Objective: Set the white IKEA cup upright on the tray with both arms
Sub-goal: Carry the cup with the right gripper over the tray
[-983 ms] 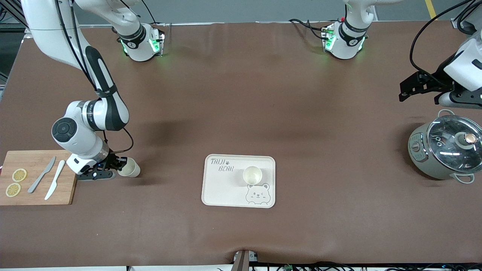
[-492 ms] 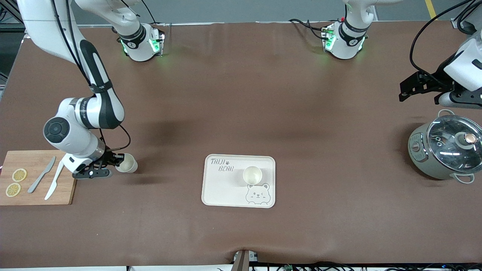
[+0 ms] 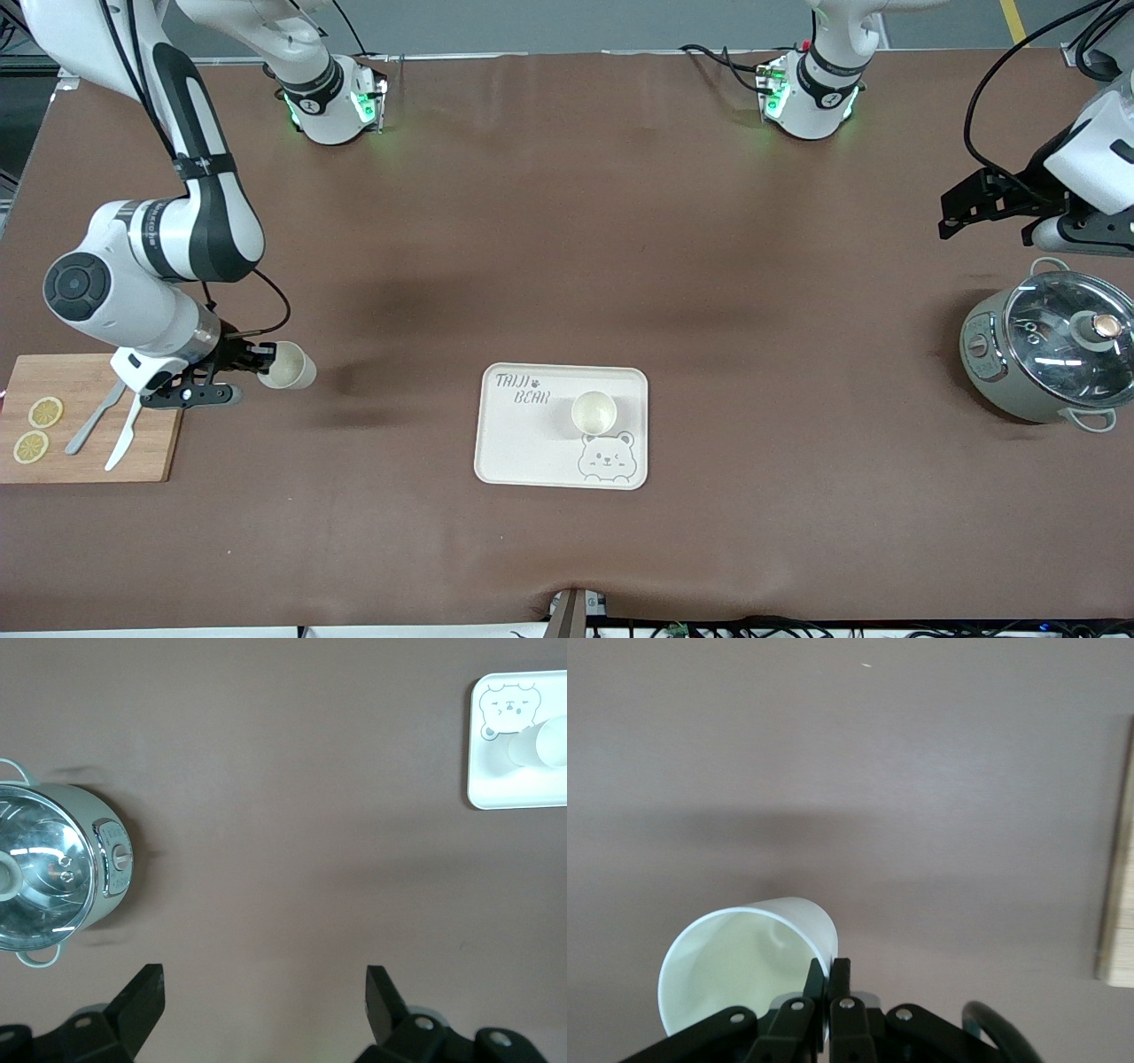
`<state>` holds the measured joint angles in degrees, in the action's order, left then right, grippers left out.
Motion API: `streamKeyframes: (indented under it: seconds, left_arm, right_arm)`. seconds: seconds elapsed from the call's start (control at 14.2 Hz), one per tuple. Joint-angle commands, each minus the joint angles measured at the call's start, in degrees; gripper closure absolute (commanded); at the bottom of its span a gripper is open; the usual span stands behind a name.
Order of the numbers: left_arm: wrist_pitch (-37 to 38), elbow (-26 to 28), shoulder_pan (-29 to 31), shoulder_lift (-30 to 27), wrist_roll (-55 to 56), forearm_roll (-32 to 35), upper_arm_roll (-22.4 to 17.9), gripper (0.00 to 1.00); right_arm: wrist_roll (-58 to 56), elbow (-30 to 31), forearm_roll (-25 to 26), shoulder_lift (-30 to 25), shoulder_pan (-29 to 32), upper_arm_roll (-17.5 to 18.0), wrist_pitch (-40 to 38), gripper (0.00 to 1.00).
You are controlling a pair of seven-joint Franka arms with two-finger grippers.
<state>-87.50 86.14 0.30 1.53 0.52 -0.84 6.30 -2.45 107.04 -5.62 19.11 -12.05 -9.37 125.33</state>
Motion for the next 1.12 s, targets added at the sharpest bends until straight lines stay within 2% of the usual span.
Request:
streamKeyframes:
  seconds: [0.0, 0.28, 0.49, 1.05]
  left_arm:
    - [-0.48, 1.31, -0.47, -1.45, -0.08, 1.10, -0.33, 0.00]
    - [-0.39, 1.31, -0.47, -1.53, -0.08, 1.10, -0.33, 0.00]
    - [-0.48, 1.31, -0.39, -1.53, -0.08, 1.02, -0.33, 0.00]
    - [-0.48, 1.31, -0.39, -1.53, 0.01, 1.10, -0.33, 0.00]
  right_arm:
    - [6.90, -1.66, -1.58, -0.13, -4.63, -0.30, -0.96, 1.00]
    - [15.36, -5.26, -3.16, 0.39, -9.91, -0.30, -2.54, 1.00]
    - [16.42, -6.93, -7.46, 1.01, -12.37, -0.39, -1.75, 1.00]
    - [33.36, -18.69, -7.21, 10.05, -20.28, -0.48, -1.58, 1.00]
